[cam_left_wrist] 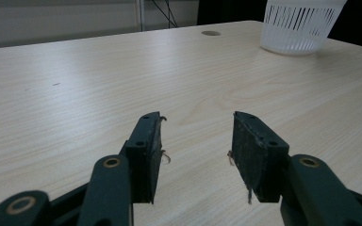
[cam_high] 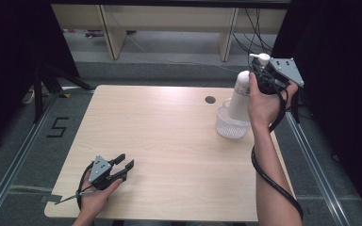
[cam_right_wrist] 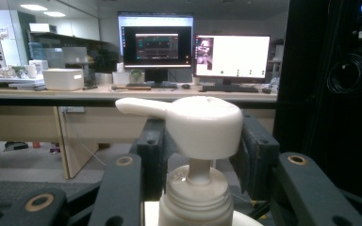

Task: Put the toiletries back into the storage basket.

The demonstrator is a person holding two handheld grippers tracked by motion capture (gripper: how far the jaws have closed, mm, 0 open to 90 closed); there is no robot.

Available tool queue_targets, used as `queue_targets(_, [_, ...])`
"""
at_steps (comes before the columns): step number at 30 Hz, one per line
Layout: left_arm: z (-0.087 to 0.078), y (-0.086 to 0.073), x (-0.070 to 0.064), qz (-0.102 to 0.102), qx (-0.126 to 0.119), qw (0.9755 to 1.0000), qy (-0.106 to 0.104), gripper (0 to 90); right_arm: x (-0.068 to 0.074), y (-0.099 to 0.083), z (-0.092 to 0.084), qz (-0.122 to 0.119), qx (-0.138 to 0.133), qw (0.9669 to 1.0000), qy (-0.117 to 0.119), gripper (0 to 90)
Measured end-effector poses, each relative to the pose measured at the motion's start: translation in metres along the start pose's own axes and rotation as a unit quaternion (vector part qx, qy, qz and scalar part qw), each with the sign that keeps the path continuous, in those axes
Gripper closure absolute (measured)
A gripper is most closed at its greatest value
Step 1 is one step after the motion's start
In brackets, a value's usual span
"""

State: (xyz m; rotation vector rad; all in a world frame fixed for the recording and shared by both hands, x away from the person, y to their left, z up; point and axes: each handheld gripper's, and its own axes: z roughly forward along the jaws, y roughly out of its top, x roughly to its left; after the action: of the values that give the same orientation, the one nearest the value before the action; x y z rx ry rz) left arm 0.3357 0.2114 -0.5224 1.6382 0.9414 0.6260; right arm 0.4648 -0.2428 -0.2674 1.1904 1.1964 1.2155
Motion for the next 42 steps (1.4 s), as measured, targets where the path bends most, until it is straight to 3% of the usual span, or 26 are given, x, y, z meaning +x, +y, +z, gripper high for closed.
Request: queue_targets(42, [0.0, 0.0, 0.0, 0.002, 0.003, 1.0, 0.001, 52.4, -0.001, -0.023, 0.027, 0.008, 0.042, 0.9991, -0.003, 59.9])
